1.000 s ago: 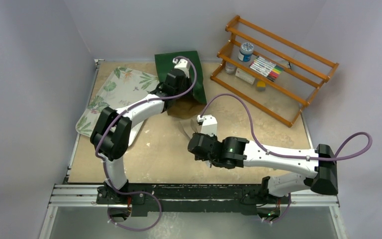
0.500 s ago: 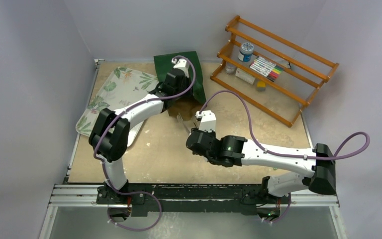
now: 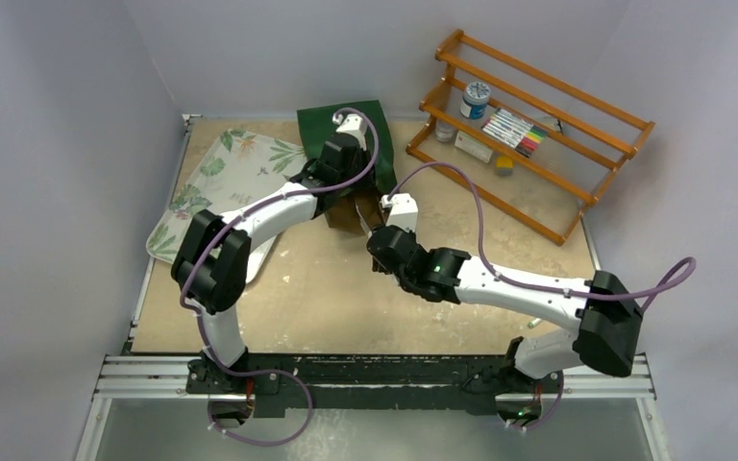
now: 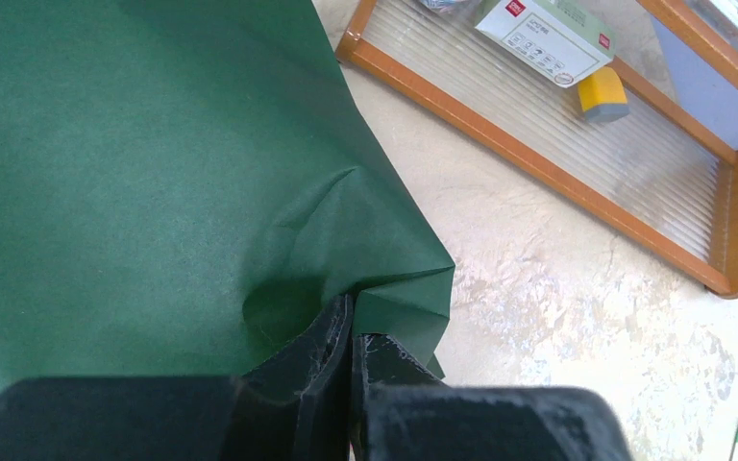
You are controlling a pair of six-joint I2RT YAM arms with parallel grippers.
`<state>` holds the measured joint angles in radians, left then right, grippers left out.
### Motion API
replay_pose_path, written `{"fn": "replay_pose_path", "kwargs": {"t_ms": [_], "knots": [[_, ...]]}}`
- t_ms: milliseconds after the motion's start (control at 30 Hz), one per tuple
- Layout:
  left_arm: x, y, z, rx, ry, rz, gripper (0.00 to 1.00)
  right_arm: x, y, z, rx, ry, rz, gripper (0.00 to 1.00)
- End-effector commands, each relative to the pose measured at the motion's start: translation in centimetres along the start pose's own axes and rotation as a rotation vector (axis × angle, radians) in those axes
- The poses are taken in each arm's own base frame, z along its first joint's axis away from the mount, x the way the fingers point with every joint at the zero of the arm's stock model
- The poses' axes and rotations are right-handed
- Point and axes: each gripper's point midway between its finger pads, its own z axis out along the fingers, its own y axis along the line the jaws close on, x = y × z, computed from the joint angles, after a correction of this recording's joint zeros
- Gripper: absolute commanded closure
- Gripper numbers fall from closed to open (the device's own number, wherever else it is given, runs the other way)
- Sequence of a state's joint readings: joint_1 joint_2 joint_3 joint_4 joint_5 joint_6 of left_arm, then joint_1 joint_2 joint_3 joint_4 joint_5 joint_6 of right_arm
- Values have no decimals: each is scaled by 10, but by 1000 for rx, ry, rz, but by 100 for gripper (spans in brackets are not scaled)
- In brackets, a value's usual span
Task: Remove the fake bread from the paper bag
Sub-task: Take out the fake bread from the paper bag.
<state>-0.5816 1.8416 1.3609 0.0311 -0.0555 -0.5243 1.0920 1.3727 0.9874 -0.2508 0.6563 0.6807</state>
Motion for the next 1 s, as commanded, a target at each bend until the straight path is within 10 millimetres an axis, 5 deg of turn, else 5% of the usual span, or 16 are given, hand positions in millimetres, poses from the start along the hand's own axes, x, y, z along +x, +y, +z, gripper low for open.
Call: {"fn": "replay_pose_path", "kwargs": {"t_ms": [0, 567, 967], "knots": [[-22, -20, -17, 44, -50, -39, 100, -28, 17, 13, -69, -87, 13, 63], [-21, -30, -17, 66, -36, -48, 100, -43, 16, 71, -78, -102, -15, 63], [-16, -32, -11, 79, -18, -48, 100, -46, 22, 92, -94, -91, -44, 57]]}}
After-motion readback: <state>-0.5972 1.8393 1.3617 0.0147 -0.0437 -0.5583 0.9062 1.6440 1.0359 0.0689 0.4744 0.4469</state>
